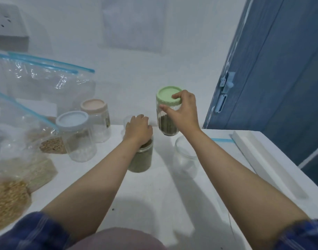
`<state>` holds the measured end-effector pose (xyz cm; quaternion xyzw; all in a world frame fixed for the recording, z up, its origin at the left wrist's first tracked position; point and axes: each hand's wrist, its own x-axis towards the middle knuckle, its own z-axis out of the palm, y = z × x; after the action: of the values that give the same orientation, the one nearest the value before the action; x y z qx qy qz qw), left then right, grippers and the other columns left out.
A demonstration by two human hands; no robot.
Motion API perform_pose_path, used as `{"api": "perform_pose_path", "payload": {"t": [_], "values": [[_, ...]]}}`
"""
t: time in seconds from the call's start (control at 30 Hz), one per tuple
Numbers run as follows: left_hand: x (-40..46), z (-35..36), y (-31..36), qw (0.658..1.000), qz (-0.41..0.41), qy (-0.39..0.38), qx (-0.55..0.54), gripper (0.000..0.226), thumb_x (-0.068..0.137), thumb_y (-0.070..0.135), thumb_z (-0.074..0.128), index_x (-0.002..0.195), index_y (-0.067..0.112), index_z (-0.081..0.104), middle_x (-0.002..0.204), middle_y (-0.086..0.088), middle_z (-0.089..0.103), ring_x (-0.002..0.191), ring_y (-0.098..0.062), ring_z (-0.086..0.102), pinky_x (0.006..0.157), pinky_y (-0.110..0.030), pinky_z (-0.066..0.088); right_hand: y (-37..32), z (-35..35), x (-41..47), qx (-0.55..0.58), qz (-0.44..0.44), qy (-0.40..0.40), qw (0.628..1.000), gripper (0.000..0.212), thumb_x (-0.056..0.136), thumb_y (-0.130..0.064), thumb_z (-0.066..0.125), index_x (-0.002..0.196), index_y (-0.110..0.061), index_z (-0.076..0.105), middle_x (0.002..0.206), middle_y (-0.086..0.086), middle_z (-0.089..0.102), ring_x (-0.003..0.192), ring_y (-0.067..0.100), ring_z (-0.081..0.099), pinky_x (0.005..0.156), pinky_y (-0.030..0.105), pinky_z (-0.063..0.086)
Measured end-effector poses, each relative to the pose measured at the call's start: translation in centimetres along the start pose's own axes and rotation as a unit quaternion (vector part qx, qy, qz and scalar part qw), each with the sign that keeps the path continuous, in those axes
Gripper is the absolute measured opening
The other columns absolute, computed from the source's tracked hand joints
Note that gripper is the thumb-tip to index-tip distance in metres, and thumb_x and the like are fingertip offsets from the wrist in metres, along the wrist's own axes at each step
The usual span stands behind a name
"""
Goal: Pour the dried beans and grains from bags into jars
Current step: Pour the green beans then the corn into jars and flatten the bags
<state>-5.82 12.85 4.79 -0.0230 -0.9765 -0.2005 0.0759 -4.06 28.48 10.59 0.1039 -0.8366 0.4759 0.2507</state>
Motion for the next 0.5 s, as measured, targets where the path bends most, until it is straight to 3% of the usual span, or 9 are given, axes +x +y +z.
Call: {"api": "perform_pose_path", "payload": {"t": [0.17,0.4,0.5], "values": [[1.0,2.0,0.6,0.995,-0.038,-0.044,0.085,0.048,0.102,0.028,0.031,0.146,0.010,0.037,0.156,-0.007,0.031,0.146,-0.031,0.022,0.119,-0.053,0.014,3.5,2.1,1.1,-0.020,0.058,-0.037,0.997,0.049,0.079,-0.031,0.082,0.110,-0.010,0.049,0.128,0.009,0.040,0.099,0.011,0.042,0.076,0.011,0.030],[1.0,2.5,0.3,0.997,-0.038,-0.021,0.071,0.051,0.101,0.026,0.034,0.149,0.012,0.034,0.160,-0.006,0.025,0.149,-0.028,0.015,0.121,-0.051,0.010,6.2,3.5,0.9,-0.031,0.129,-0.071,0.989,0.051,0.081,-0.032,0.080,0.110,-0.007,0.046,0.129,0.009,0.034,0.100,0.018,0.047,0.073,0.011,0.028],[0.7,2.1,0.3,0.999,-0.037,-0.002,0.037,0.047,0.101,0.025,0.036,0.147,0.012,0.040,0.157,-0.005,0.031,0.147,-0.025,0.022,0.121,-0.048,0.010,6.7,3.1,0.8,-0.039,0.143,-0.080,0.986,0.052,0.083,-0.032,0.078,0.114,-0.007,0.044,0.130,0.010,0.033,0.097,0.018,0.046,0.075,0.013,0.030]]}}
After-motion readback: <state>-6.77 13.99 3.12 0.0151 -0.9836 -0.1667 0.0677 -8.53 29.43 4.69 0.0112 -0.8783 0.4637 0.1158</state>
